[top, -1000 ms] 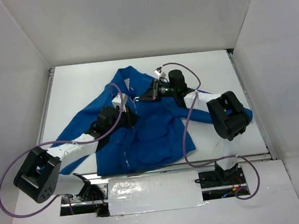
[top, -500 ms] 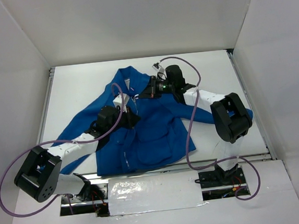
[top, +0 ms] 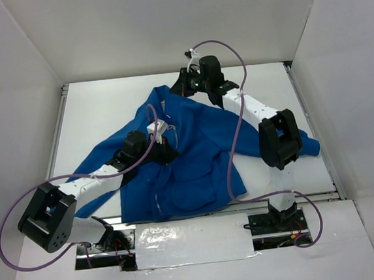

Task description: Zip up the jacket

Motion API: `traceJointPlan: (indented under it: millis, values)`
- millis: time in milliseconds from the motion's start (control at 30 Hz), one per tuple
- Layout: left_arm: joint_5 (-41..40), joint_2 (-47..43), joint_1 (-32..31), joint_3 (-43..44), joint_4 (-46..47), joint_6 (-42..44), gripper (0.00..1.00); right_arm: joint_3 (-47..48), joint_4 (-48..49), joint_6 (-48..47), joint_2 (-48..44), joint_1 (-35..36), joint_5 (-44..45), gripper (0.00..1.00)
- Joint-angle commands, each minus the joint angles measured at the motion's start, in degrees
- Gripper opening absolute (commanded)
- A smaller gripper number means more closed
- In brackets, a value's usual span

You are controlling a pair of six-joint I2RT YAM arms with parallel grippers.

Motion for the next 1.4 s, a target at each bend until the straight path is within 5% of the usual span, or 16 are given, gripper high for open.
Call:
traceJointPlan:
  millis: [0, 133, 267, 433, 600, 800, 967, 1367]
  values:
    - [4.5, -2.0, -0.6, 0.2, -2.0, 1.3, 0.0, 5.2, -5.7, -3.8, 3.6, -0.9, 4.1, 0.0]
    - [1.2, -3.4, -0.6, 0.3, -5.0, 1.5, 0.0, 1.4, -2.5, -1.0, 2.9, -1.3, -2.2, 0.01]
    - [1.1, -3.0, -0.6, 0.4, -4.9, 1.6, 0.0, -8.1, 8.0, 3.0, -0.1, -1.5, -14.7, 0.42]
    - [2.1, -2.0, -0.6, 1.1, -4.6, 1.9, 0.0, -14.2, 16.6, 5.6, -1.7, -1.3, -26.6, 0.59]
    - [3.1, -2.1, -0.6, 1.4, -4.1, 2.4, 0.0, -10.7, 3.8, -5.1, -1.4, -0.6, -25.6, 0.6]
    - [4.0, -1.0, -0.6, 2.8, -5.1, 3.5, 0.0, -12.1, -0.9, -11.7, -4.6, 0.2, -22.2, 0.6]
    - [5.0, -0.4, -0.6, 3.7, -4.9, 3.7, 0.01, -8.8, -12.7, -23.9, -6.8, 5.3, -8.3, 0.61]
    - [5.1, -0.6, -0.6, 4.2, -5.3, 4.3, 0.03, -6.0, -20.1, -30.1, -7.9, 8.5, -0.4, 0.61]
